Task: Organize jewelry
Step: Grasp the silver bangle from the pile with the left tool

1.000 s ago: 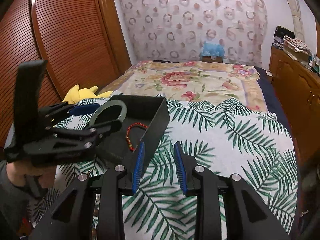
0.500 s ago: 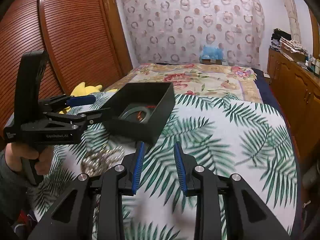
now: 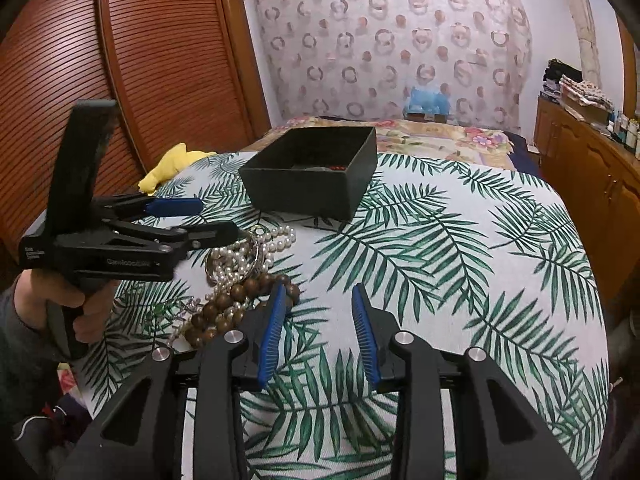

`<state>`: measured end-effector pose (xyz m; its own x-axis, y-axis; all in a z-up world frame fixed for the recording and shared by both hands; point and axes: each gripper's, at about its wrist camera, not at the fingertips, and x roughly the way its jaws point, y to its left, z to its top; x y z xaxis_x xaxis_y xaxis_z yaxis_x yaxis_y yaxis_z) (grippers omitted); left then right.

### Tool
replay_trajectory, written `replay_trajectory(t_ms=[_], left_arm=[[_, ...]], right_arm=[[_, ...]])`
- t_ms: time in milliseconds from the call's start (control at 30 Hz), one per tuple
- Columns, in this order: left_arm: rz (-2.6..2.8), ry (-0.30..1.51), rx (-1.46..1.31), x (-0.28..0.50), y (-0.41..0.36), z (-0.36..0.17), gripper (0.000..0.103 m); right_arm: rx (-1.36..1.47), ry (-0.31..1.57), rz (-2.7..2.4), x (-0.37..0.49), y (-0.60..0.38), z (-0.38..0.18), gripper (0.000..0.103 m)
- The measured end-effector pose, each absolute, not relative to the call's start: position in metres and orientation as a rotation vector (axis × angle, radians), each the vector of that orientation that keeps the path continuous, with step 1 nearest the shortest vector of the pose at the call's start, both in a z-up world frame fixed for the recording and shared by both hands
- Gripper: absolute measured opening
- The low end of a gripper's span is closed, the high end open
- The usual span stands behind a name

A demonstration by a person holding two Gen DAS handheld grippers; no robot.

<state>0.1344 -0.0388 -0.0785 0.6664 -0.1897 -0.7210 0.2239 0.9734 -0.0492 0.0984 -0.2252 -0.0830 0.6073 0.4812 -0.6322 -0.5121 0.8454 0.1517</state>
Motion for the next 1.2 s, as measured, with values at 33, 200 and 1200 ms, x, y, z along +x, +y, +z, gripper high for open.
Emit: replay_trajectory(t_ms=[33, 200, 1200], left_arm=[[-0.232, 0.815, 0.046, 0.136, -0.041, -0.080, 0.079], [-0.226, 0.858, 0.062, 0.144, -0.052, -0.093, 0.078], [-0.191, 0.742, 0.004, 0.141, -0.027, -0.064, 0.056]], right_arm=[[-0.045, 0.716, 0.575, 0.097, -0.225, -0.083, 0.037], [-0.039, 0.712, 0.578, 0.095, -0.226, -0.081, 0.038], [-0.050, 0.723, 0.587, 0.098, -0.221, -0.082, 0.038]])
